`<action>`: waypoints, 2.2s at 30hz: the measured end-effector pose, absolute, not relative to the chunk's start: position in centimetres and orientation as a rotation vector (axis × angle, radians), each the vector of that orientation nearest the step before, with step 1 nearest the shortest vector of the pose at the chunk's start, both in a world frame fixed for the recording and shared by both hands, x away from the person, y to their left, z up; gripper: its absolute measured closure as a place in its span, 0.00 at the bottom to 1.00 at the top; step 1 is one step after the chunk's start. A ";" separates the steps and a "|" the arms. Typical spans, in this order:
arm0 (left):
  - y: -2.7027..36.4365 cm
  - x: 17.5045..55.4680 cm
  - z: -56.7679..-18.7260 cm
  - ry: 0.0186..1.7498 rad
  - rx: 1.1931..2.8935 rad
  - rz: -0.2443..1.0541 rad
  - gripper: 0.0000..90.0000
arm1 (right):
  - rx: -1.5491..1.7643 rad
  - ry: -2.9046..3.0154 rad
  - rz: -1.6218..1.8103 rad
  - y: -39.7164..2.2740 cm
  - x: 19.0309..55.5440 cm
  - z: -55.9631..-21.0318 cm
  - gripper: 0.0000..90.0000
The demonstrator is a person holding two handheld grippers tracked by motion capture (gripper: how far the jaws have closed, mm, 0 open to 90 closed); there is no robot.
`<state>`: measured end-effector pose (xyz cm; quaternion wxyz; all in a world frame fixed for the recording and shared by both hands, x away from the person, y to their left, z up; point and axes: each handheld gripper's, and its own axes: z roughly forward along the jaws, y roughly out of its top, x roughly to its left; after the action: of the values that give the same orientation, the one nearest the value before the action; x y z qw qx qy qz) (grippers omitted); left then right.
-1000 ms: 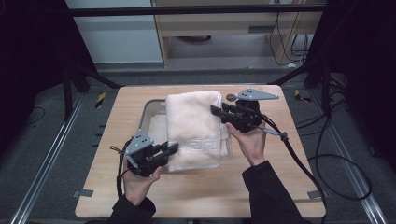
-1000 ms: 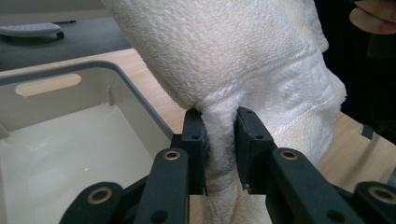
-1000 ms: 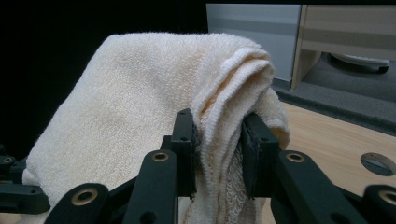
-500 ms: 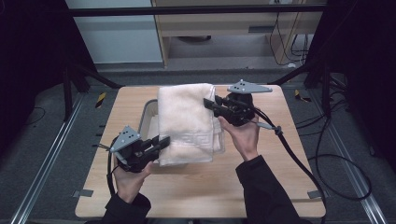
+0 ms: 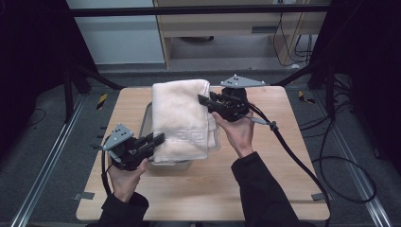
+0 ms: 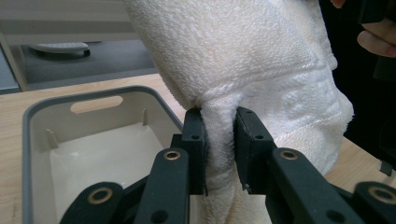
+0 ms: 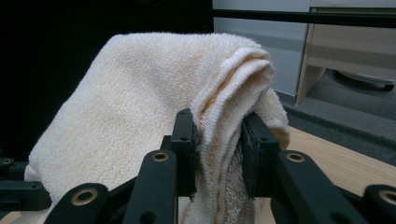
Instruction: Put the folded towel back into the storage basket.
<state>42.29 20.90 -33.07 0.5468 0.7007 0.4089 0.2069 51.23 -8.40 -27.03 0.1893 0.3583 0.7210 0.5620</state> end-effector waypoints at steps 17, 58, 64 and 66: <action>23.5 43.0 -32.7 1.025 1.601 0.530 0.83 | 1.000 2.026 1.590 -5.2 52.8 -26.5 0.78; 26.1 47.2 -37.2 1.176 1.693 0.564 0.83 | 1.145 2.078 1.462 -0.1 57.8 -33.3 0.78; 26.1 47.8 -38.0 1.199 1.713 0.560 0.83 | 1.167 2.090 1.438 0.2 58.4 -34.5 0.78; 26.1 48.1 -38.4 1.208 1.720 0.557 0.83 | 1.173 2.090 1.433 0.3 58.5 -34.7 0.78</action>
<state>48.08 26.13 -38.40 0.4648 0.7004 0.4919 0.2268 58.52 0.29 -34.75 0.1738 0.4137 0.7371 0.5054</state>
